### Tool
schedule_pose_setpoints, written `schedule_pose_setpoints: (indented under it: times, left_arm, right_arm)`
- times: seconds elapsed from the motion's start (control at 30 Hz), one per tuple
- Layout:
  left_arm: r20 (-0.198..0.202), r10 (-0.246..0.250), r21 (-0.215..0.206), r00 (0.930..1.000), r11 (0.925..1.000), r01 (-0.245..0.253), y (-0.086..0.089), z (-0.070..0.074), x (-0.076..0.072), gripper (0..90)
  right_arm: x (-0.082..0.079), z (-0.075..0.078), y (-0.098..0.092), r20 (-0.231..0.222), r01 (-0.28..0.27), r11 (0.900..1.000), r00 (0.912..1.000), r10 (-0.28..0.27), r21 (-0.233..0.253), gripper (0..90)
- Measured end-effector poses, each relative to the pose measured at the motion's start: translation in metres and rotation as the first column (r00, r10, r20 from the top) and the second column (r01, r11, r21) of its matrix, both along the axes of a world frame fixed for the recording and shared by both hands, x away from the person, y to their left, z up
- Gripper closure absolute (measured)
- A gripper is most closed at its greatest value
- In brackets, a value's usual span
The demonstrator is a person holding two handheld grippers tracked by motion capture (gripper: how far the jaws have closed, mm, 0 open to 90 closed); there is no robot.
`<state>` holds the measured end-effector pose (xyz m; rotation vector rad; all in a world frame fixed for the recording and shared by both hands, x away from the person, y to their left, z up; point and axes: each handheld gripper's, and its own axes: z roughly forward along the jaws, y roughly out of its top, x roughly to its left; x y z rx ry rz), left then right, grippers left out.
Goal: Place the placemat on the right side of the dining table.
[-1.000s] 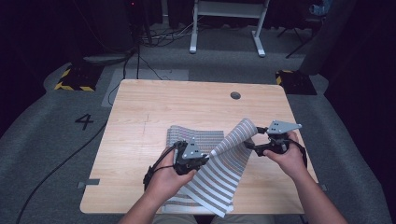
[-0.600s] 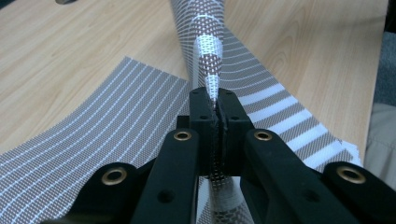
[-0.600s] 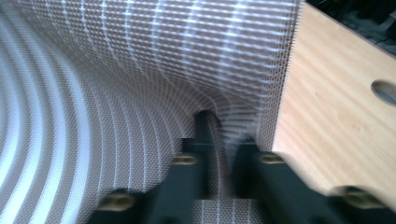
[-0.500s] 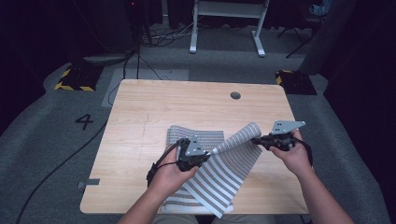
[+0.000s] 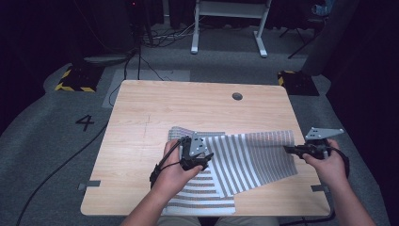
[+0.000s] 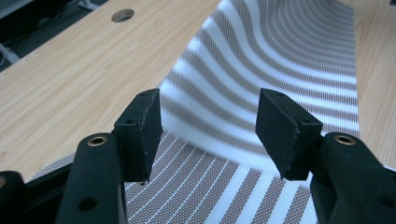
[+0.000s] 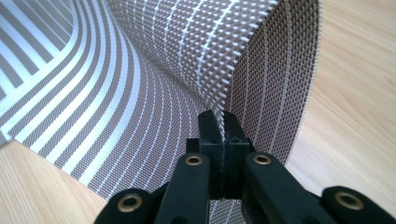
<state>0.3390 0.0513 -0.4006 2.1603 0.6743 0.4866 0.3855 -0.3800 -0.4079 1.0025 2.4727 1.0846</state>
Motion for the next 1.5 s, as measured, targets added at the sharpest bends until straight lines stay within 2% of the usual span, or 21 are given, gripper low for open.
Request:
schedule_pose_setpoints:
  times: [0.07,0.13,0.17,0.33,0.57,0.77,0.8,0.97,1.0,1.03,1.23,1.27,1.33,1.37,1.4,1.43,1.5]
  left_arm:
    - [-0.010,-0.008,0.012,0.9999,0.9999,0.009,-0.004,-0.004,0.001,40.8]
    - [-0.017,-0.013,0.022,0.9998,0.9997,0.014,-0.008,-0.007,0.001,40.7]
    - [-0.022,-0.018,0.027,0.9996,0.9995,0.018,-0.010,-0.009,0.002,40.6]
    - [-0.037,-0.027,0.036,0.9989,0.9989,0.029,-0.017,-0.014,0.004,40.5]
    - [-0.068,-0.060,0.069,0.9959,0.9955,0.065,-0.029,-0.022,0.006,39.9]
    - [-0.098,-0.095,0.095,0.9907,0.9900,0.104,-0.043,-0.033,0.005,39.5]
    - [-0.101,-0.103,0.098,0.9896,0.9888,0.113,-0.045,-0.034,0.006,39.5]
    - [-0.126,-0.121,0.104,0.9847,0.9856,0.134,-0.055,-0.042,0.007,39.5]
    - [-0.132,-0.126,0.106,0.9832,0.9844,0.140,-0.056,-0.043,0.008,39.3]
    - [-0.135,-0.118,0.093,0.9837,0.9870,0.132,-0.059,-0.045,0.007,39.2]
    - [-0.154,-0.128,0.096,0.9798,0.9850,0.143,-0.064,-0.048,0.009,39.0]
    - [-0.148,-0.127,0.099,0.9808,0.9849,0.142,-0.065,-0.049,0.010,38.8]
    - [-0.150,-0.128,0.097,0.9804,0.9850,0.143,-0.066,-0.050,0.010,38.5]
    - [-0.153,-0.131,0.099,0.9795,0.9841,0.147,-0.066,-0.050,0.011,38.2]
    - [-0.159,-0.130,0.100,0.9787,0.9841,0.147,-0.066,-0.051,0.010,38.0]
    - [-0.151,-0.122,0.089,0.9810,0.9867,0.136,-0.067,-0.052,0.009,37.9]
    - [-0.159,-0.127,0.097,0.9791,0.9848,0.144,-0.067,-0.052,0.009,37.2]
  right_arm:
    - [-0.005,-0.002,-0.015,-0.009,0.035,0.999,0.9993,-0.035,-0.001,90.0]
    - [-0.007,-0.003,-0.020,-0.013,0.047,0.999,0.9988,-0.047,-0.001,90.0]
    - [-0.010,-0.005,-0.029,-0.015,0.067,0.998,0.9977,-0.067,-0.003,90.0]
    - [-0.014,-0.008,-0.047,-0.021,0.097,0.995,0.9950,-0.097,-0.005,90.0]
    - [-0.008,-0.020,-0.067,-0.050,0.146,0.989,0.9880,-0.146,0.003,90.0]
    - [0.001,-0.026,-0.071,-0.063,0.158,0.987,0.9855,-0.157,-0.001,90.0]
    - [0.005,-0.028,-0.071,-0.063,0.148,0.989,0.9868,-0.149,-0.018,90.0]
    - [0.021,-0.034,-0.068,-0.070,0.138,0.990,0.9876,-0.141,-0.039,90.0]
    - [0.023,-0.035,-0.067,-0.073,0.134,0.990,0.9880,-0.136,-0.037,90.0]
    - [0.026,-0.036,-0.067,-0.076,0.134,0.991,0.9878,-0.136,-0.030,90.0]
    - [0.039,-0.046,-0.068,-0.094,0.136,0.991,0.9863,-0.136,-0.009,90.0]
    - [0.040,-0.047,-0.069,-0.088,0.144,0.990,0.9858,-0.143,0.005,87.4]
    - [0.040,-0.049,-0.072,-0.054,0.185,0.982,0.9815,-0.184,0.027,72.7]
    - [0.039,-0.048,-0.072,-0.050,0.208,0.978,0.9772,-0.206,0.026,67.0]
    - [0.038,-0.048,-0.074,-0.028,0.226,0.974,0.9738,-0.226,0.011,61.0]
    - [0.035,-0.047,-0.075,-0.012,0.243,0.970,0.9701,-0.243,0.000,56.7]
    - [0.027,-0.044,-0.080,0.024,0.279,0.960,0.9600,-0.279,-0.007,47.9]
